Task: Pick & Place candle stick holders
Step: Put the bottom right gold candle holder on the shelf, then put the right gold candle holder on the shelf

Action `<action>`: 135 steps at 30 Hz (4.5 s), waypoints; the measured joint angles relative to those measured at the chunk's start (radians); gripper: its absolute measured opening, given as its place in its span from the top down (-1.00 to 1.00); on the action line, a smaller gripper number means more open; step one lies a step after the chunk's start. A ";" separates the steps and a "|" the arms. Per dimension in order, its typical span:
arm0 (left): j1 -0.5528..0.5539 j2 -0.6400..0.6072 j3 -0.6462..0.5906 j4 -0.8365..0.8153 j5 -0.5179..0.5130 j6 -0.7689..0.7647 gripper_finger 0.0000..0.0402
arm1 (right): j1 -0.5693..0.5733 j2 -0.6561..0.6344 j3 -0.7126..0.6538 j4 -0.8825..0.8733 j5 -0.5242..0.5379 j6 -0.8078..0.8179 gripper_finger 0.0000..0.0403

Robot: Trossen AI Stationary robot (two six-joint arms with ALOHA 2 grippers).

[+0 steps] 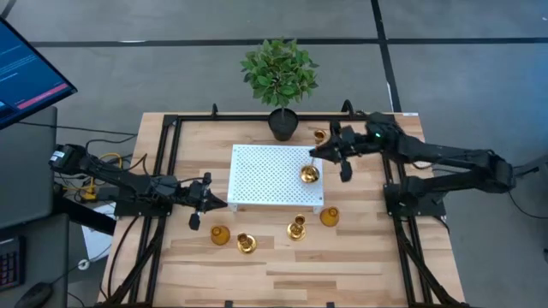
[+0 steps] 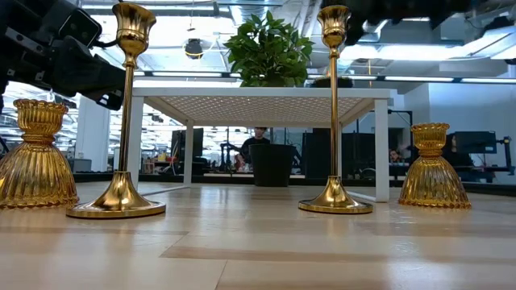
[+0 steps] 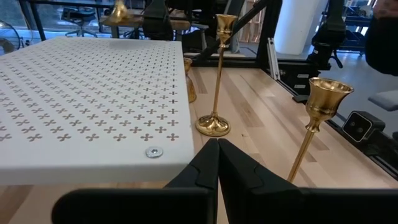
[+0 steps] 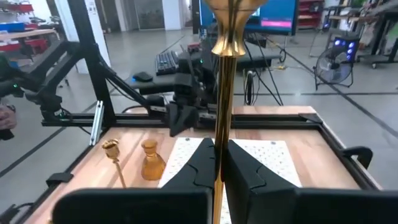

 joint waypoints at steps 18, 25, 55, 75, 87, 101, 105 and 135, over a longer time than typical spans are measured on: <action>0.000 0.000 0.000 0.000 0.000 0.000 0.96 | -0.181 0.220 0.055 0.142 -0.164 -0.045 1.00; 0.000 0.000 0.000 0.000 0.000 0.000 0.96 | -0.178 0.228 0.063 0.127 -0.163 -0.045 1.00; 0.000 0.000 0.000 0.000 0.000 0.000 0.96 | -0.178 0.206 0.062 0.066 -0.163 -0.053 0.24; 0.000 -0.001 0.000 0.015 0.000 0.000 0.96 | -0.212 -0.208 0.062 -0.449 -0.162 -0.046 -0.03; 0.000 0.000 0.000 0.086 0.000 -0.001 0.96 | 0.036 -0.352 0.062 -0.638 -0.155 -0.055 0.51; 0.000 0.006 0.000 0.113 0.000 -0.053 0.96 | 0.312 -0.365 -0.105 -0.536 0.087 -0.098 0.98; 0.000 0.006 0.000 0.121 0.000 -0.053 0.96 | 0.354 -0.356 -0.221 -0.338 0.122 -0.022 0.98; -0.002 0.006 0.000 0.147 0.087 -0.008 0.96 | 0.835 0.115 -0.335 0.215 0.734 0.281 1.00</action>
